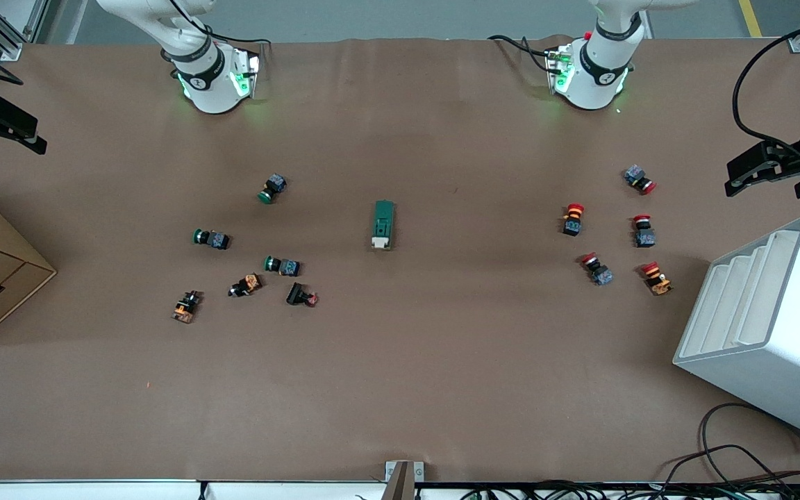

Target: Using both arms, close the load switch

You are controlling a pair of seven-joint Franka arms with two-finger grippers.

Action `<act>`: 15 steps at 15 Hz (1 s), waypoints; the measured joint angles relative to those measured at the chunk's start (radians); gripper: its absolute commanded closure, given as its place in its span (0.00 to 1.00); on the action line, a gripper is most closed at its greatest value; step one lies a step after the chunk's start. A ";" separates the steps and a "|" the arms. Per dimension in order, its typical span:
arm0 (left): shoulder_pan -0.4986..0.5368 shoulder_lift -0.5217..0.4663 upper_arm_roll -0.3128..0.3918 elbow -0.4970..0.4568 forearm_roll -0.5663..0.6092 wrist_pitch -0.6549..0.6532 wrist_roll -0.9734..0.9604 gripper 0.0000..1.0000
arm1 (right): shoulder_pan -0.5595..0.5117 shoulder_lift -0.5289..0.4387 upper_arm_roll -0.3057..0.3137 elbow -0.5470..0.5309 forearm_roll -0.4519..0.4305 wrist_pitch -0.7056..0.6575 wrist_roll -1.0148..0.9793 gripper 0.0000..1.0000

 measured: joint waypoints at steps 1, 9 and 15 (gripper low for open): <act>0.000 0.000 0.001 0.000 0.000 0.000 0.000 0.00 | 0.000 -0.001 0.000 0.000 0.000 -0.001 0.000 0.00; -0.002 -0.068 0.001 -0.048 -0.013 -0.009 -0.001 0.00 | 0.000 -0.006 0.000 0.000 -0.001 -0.043 0.000 0.00; -0.003 -0.169 -0.007 -0.194 -0.065 0.023 -0.020 0.00 | 0.000 -0.006 0.000 0.000 -0.001 -0.013 0.000 0.00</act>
